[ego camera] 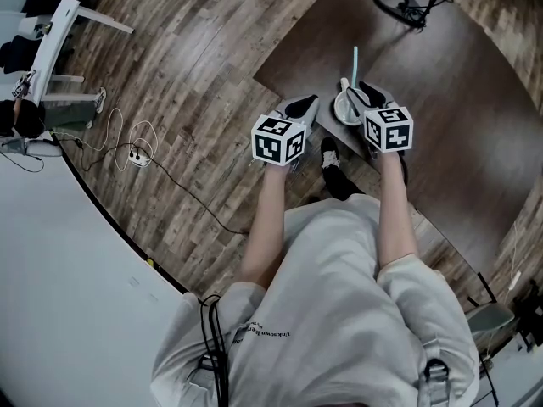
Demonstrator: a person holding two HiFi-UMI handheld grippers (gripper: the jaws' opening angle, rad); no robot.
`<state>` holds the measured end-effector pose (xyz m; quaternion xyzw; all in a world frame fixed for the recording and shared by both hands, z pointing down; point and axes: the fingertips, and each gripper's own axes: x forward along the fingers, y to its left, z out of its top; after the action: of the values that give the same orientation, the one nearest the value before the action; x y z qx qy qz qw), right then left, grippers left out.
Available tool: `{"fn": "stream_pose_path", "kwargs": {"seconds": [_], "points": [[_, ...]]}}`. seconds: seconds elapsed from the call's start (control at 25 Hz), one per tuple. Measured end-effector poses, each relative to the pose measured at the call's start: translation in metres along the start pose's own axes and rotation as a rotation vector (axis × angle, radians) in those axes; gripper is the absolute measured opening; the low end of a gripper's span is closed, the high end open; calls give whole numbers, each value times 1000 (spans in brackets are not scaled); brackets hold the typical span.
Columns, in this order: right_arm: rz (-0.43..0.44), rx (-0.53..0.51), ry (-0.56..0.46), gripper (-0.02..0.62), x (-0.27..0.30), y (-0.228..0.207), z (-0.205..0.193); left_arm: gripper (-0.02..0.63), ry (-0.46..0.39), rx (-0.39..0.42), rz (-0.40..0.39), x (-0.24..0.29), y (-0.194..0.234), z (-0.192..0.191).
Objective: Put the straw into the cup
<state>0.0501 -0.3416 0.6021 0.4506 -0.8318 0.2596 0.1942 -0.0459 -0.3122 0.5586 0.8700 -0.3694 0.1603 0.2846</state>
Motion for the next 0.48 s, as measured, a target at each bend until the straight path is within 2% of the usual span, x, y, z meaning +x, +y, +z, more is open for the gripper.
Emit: {"fn": "stream_pose_path", "kwargs": {"seconds": [0.16,0.48], "points": [[-14,-27,-7,164,-6,6,3,0,-25,-24,-12,-8,-1,2],[-26,-26,-33,161,-15,11,7,0,-30,-9,-8,-18,-3,0]]}}
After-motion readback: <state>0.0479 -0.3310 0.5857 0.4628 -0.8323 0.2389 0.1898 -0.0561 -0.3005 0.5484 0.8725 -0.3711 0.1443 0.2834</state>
